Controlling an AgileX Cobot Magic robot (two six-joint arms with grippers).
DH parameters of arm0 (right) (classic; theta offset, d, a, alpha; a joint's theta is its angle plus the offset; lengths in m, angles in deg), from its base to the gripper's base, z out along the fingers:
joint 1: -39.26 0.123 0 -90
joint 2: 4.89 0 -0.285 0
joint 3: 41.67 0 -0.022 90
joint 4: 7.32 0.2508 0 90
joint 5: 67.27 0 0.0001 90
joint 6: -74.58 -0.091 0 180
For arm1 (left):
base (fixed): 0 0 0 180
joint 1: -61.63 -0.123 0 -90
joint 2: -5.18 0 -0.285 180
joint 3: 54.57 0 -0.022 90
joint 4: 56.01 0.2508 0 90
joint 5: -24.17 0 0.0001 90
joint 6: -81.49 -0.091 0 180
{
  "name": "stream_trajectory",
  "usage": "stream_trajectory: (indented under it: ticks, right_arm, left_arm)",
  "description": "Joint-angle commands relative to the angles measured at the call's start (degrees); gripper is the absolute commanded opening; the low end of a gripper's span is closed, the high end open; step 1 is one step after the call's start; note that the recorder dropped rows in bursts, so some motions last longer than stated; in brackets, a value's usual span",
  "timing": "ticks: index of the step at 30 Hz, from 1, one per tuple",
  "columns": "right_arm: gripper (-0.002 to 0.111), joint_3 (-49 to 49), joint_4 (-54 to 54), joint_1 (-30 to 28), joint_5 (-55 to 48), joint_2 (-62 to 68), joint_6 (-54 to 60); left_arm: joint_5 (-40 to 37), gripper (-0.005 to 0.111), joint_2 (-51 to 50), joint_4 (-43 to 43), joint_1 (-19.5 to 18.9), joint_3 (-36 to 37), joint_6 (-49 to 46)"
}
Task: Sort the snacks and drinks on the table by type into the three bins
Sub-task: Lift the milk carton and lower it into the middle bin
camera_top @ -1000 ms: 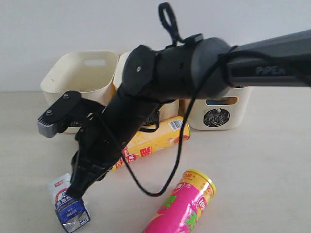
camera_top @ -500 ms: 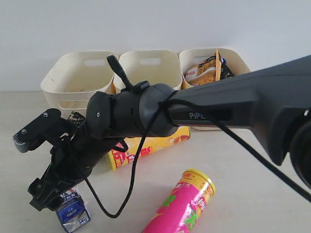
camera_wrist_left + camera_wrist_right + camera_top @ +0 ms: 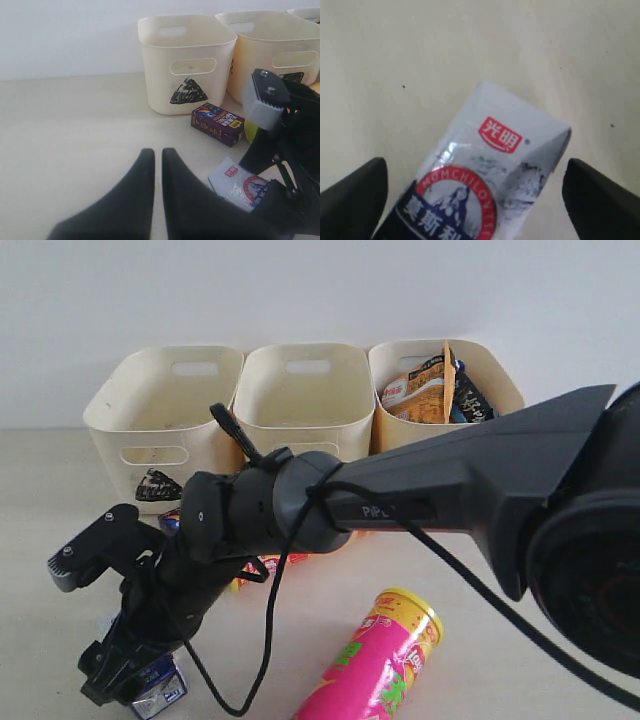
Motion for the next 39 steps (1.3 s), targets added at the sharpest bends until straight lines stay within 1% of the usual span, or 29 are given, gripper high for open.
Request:
stream_trajectory:
  ticks: [1,3,5,7,8,9,16,21,28,39]
  right_arm:
    - [0.071,-0.3,-2.2,0.46,-0.57,0.8,0.07]
    - [0.056,-0.3,-2.44,0.46,-0.31,0.82,0.07]
    - [0.036,-0.3,-2.57,0.46,-0.31,0.82,0.07]
    - [0.007,-0.3,-2.57,0.46,-0.31,0.82,0.07]
    - [0.0,-0.3,-2.57,0.46,-0.31,0.82,-0.16]
    - [0.002,-0.3,-2.43,0.46,-0.21,0.82,-0.16]
    - [0.001,-0.3,-2.61,0.46,-0.34,-2.01,-0.86]
    - [0.001,-0.3,-3.39,0.34,-2.93,-6.09,-2.25]
    - [0.001,-0.3,-6.62,-2.02,-3.25,-10.88,-4.55]
    - [0.001,-0.3,-7.17,-9.97,8.18,-16.35,-5.76]
  left_arm:
    - [0.34,0.004,0.17,-0.41,-0.13,-0.19,0.5]
    - [0.34,0.004,0.17,-0.41,-0.13,-0.19,0.5]
    - [0.34,0.004,0.17,-0.41,-0.13,-0.19,0.5]
    - [0.45,0.004,0.17,-0.41,-0.13,-0.19,0.5]
    - [0.45,0.004,0.17,-0.41,-0.13,-0.19,0.5]
    - [0.45,0.004,0.17,-0.41,-0.13,-0.19,0.5]
    - [0.45,0.004,0.17,-0.41,-0.13,-0.19,0.5]
    - [0.45,0.004,0.17,-0.41,-0.13,-0.19,0.5]
    - [0.36,0.004,0.17,-0.41,-0.13,-0.19,0.5]
    - [0.47,0.004,0.17,-0.41,-0.13,-0.19,0.5]
